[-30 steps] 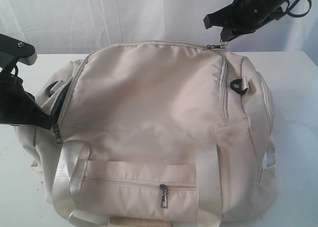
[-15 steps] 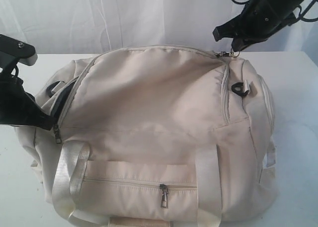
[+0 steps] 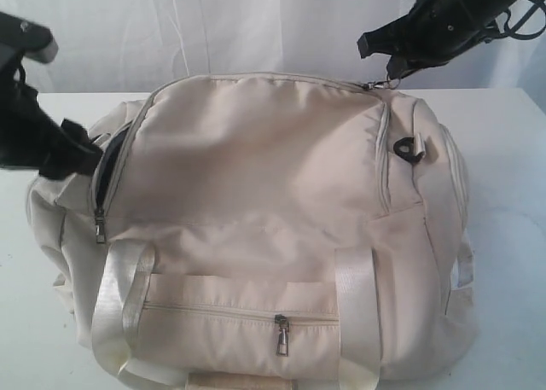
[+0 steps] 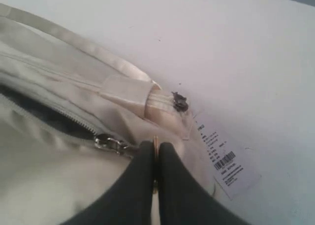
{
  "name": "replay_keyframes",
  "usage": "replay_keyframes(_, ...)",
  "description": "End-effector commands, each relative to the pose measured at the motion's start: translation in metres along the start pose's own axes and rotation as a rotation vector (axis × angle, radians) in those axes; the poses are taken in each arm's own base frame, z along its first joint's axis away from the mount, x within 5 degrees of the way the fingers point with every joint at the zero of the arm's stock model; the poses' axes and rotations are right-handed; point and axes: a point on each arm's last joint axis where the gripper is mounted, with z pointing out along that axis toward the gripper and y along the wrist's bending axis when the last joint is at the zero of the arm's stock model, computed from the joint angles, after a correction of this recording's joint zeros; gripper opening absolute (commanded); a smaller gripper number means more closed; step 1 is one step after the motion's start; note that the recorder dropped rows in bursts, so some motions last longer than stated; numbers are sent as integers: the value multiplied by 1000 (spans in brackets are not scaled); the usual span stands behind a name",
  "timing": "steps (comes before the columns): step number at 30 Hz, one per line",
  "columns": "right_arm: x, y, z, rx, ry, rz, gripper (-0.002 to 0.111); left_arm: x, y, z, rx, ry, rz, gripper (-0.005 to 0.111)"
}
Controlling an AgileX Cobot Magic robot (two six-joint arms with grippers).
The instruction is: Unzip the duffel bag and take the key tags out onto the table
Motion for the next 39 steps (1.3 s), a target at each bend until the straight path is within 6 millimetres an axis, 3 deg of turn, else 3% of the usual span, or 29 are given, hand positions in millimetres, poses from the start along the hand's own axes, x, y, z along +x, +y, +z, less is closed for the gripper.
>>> replay_keyframes(1, -4, -1, 0, -37, -51, 22, 0, -37, -5, -12, 12, -135, 65, 69)
replay_keyframes(5, -5, 2, 0, -72, -65, 31, 0, -71, -25, 3, 68, -121, 217, 69)
replay_keyframes(11, -3, 3, 0, -84, -42, 39, 0, -118, -58, 52, 114, -150, 501, 69)
replay_keyframes(15, -3, 4, 0, -85, -38, 38, 0, -136, -82, 83, 105, -255, 706, 68)
replay_keyframes(21, -3, 3, 0, -83, -44, 39, 0, -136, -105, 131, 72, -380, 815, 68)
replay_keyframes(31, -5, 3, 0, -78, -63, 40, 0, -123, -118, 173, 69, -414, 819, 66)
replay_keyframes(34, -5, 3, 0, -78, -63, 40, 0, -119, -119, 179, 75, -401, 821, 52)
replay_keyframes(39, -5, 3, 0, -78, -63, 40, 0, -118, -120, 181, 74, -404, 820, 16)
